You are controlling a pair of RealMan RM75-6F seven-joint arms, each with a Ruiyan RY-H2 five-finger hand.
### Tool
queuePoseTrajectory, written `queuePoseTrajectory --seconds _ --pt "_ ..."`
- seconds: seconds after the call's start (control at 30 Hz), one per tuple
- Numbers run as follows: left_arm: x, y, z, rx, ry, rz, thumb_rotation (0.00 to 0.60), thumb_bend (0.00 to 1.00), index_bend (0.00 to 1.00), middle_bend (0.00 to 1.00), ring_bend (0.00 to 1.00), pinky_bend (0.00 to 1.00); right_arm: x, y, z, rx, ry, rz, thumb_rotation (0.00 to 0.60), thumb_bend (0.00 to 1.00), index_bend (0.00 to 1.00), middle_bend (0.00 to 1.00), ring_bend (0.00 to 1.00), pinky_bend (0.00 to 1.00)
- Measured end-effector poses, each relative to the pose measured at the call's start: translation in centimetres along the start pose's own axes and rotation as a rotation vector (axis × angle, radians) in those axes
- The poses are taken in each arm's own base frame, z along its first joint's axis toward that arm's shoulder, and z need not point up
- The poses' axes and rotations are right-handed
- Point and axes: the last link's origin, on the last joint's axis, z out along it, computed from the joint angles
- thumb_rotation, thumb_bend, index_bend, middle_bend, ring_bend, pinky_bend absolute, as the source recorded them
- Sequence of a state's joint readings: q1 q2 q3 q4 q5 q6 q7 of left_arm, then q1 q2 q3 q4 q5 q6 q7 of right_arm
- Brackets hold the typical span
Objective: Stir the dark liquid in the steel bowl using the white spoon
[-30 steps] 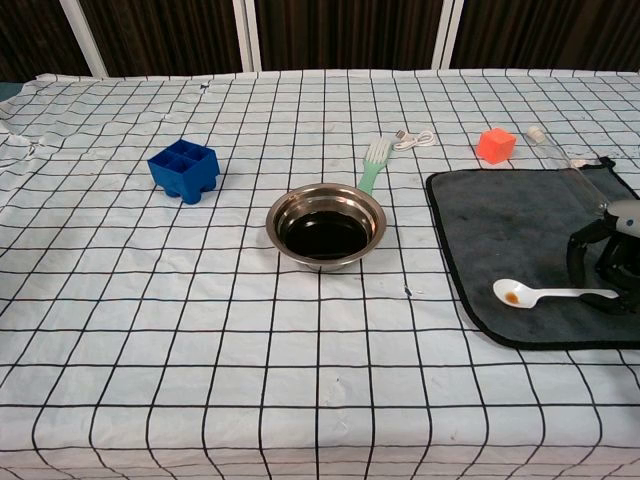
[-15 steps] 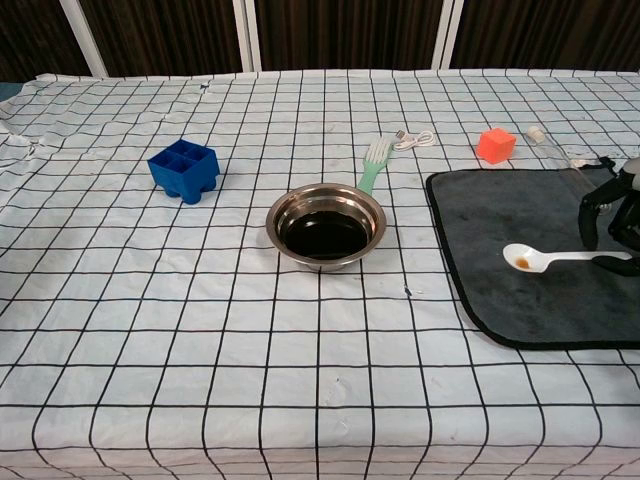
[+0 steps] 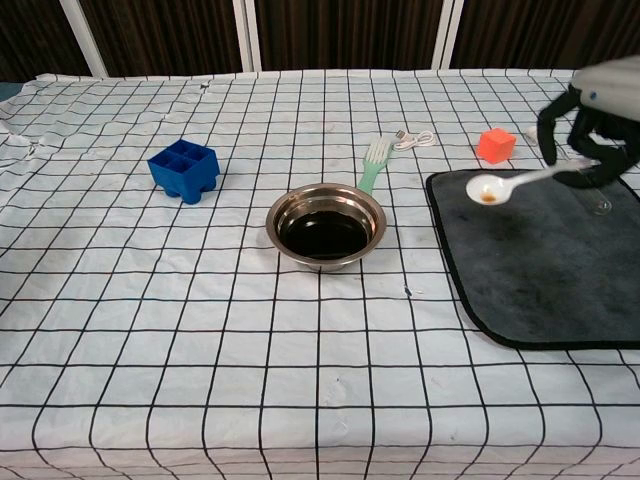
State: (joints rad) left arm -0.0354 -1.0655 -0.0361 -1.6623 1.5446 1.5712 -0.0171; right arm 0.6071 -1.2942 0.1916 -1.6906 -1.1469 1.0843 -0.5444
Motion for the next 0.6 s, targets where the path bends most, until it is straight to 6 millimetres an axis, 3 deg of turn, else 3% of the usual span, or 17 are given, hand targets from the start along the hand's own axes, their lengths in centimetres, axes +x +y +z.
queuePoseTrajectory --seconds 0.13,0.33,0.6 --pt "0.1 -0.2 0.0 0.008 0.001 0.001 0.600 0.22 0.10 0.01 0.00 0.02 1.3 -1.2 2.4 0.031 0.084 -0.065 0.600 0.40 0.61 0.87 1.00 1.00" --pt "0.1 -0.7 0.3 0.038 -0.004 0.003 0.600 0.22 0.10 0.01 0.00 0.02 1.4 -2.9 4.6 0.088 0.162 -0.160 0.600 0.40 0.61 0.87 1.00 1.00" --pt "0.5 -1.2 0.4 0.069 0.026 0.002 0.600 0.22 0.10 0.01 0.00 0.02 1.2 -5.7 5.8 0.178 0.253 -0.244 0.600 0.40 0.61 0.87 1.00 1.00"
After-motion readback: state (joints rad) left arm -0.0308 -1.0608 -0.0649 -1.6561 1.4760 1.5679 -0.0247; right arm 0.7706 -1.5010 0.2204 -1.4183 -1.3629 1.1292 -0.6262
